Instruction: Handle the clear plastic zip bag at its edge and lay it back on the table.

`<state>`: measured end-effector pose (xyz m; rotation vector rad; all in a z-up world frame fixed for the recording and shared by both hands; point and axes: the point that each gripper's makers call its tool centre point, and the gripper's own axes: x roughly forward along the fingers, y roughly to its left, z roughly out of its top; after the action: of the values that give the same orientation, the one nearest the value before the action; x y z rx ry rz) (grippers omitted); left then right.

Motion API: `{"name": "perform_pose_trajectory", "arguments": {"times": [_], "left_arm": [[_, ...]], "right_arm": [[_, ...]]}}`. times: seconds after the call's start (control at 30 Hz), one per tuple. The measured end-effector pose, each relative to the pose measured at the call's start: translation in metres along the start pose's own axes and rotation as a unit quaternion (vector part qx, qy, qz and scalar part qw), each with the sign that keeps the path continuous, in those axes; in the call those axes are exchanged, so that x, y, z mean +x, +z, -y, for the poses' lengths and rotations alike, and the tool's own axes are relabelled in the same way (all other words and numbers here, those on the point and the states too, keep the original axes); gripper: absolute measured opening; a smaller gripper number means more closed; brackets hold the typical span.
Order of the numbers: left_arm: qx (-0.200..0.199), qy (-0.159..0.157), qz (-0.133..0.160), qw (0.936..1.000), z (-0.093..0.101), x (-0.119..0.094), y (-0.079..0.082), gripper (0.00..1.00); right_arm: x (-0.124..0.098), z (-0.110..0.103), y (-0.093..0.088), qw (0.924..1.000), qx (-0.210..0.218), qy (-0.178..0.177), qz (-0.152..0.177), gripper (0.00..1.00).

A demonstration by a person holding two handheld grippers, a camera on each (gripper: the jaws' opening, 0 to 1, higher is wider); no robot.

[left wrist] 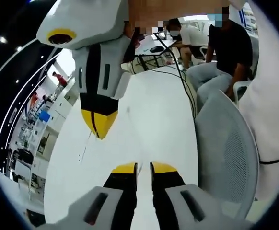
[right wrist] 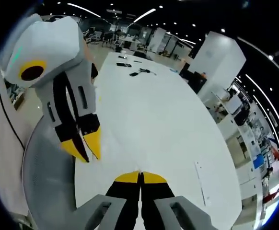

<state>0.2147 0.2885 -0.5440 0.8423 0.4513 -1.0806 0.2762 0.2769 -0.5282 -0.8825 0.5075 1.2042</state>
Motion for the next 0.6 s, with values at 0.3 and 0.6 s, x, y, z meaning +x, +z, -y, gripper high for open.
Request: {"name": "perform_pose_trajectory", "arguments": {"times": [0.3,0.6], "left_arm": [[-0.037,0.016,0.032,0.9987,-0.007,-0.014,0.011,0.12],[-0.074,0.033,0.040,0.9959,-0.013,-0.018,0.004,0.14]], "right_arm": [[-0.005,0.012,-0.007,0.9999,-0.003,-0.009,-0.008,0.00],[-0.014,0.038,-0.018,0.9996,0.001,-0.026,-0.010,0.00]]}}
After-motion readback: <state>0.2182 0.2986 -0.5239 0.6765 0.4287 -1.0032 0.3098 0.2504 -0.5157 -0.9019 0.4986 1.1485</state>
